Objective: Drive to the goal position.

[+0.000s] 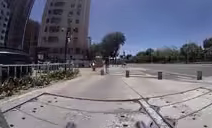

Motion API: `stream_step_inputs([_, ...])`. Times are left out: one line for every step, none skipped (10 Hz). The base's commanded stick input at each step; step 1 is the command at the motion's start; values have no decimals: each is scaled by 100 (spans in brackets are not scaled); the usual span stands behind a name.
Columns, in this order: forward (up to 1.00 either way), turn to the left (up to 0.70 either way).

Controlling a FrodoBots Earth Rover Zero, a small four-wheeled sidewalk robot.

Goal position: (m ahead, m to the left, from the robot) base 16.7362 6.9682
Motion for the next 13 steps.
stream_step_inputs([70, 0])
stream_step_inputs([70, 0])
stream_step_inputs([70, 0])
stream_step_inputs([70, 0])
stream_step_inputs([70, 0])
stream_step_inputs([70, 0])
stream_step_inputs([70, 0])
stream_step_inputs([70, 0])
stream_step_inputs([70, 0])
stream_step_inputs([70, 0])
stream_step_inputs([70, 0])
stream_step_inputs([70, 0])
stream_step_inputs([70, 0])
